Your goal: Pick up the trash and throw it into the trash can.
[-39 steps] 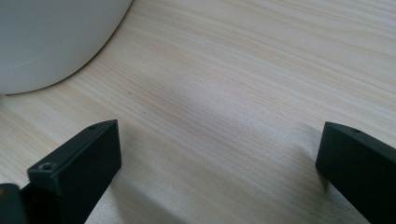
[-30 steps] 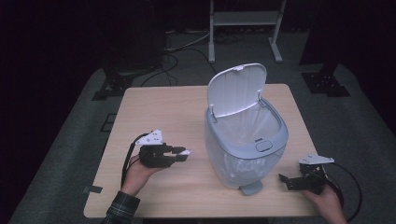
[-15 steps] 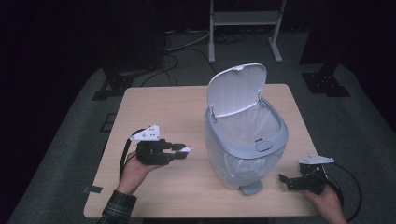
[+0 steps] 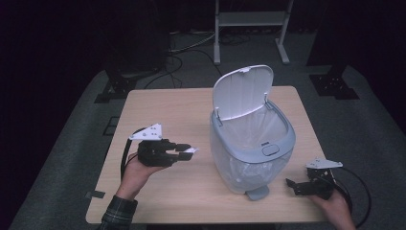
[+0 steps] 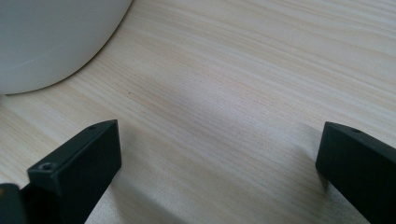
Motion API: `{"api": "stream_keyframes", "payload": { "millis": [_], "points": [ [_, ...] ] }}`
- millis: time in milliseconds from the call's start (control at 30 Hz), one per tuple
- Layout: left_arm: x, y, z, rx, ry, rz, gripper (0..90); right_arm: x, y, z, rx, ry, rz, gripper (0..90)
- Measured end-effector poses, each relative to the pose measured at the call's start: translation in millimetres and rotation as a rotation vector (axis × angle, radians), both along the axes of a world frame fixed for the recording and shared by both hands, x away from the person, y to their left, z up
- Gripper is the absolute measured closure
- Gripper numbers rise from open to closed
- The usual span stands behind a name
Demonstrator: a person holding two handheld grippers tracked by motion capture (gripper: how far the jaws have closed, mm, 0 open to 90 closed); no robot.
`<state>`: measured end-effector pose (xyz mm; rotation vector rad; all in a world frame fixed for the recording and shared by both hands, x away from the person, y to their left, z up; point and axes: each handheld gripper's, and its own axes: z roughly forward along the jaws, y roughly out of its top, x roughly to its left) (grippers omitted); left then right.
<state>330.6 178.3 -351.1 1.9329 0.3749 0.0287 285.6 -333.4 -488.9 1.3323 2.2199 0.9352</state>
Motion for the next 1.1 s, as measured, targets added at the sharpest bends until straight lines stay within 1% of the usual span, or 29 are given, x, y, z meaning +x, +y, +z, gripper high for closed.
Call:
{"api": "stream_keyframes", "payload": {
  "millis": [167, 433, 467, 533, 667, 933, 967, 1100],
  "points": [
    [-1.9, -0.8, 9.9, -0.005, -0.008, -0.009, 65.3, 0.0, 0.0, 0.0, 0.0, 0.0, 0.0, 0.0],
    [-2.7, -1.4, 20.9, -0.012, -0.019, -0.021, 65.3, 0.0, 0.0, 0.0, 0.0, 0.0, 0.0, 0.0],
    [-2.8, -1.4, 25.7, -0.015, -0.024, -0.023, 65.3, 0.0, 0.0, -0.1, 0.0, 0.0, 0.0, 0.0],
    [-2.8, -1.1, 30.2, -0.024, -0.029, -0.026, 65.3, 0.0, 0.0, 0.0, -0.001, 0.0, 0.0, 0.0],
    [-2.8, -1.1, 38.7, -0.026, -0.035, -0.035, 65.3, 0.0, 0.0, 0.0, -0.001, 0.0, 0.0, 0.0],
    [-2.8, -3.5, 52.6, -0.036, -0.049, -0.049, 65.3, 0.0, 0.0, 0.0, -0.001, -0.001, 0.0, 0.0],
    [-2.8, -3.5, 52.6, -0.036, -0.049, -0.049, 65.3, 0.0, 0.0, 0.0, -0.001, -0.001, 0.0, 0.0],
    [-3.1, -6.4, 61.7, -0.045, -0.058, -0.06, 65.3, 0.0, 0.0, 0.0, 0.0, 0.0, 0.0, 0.0]
  ]
}}
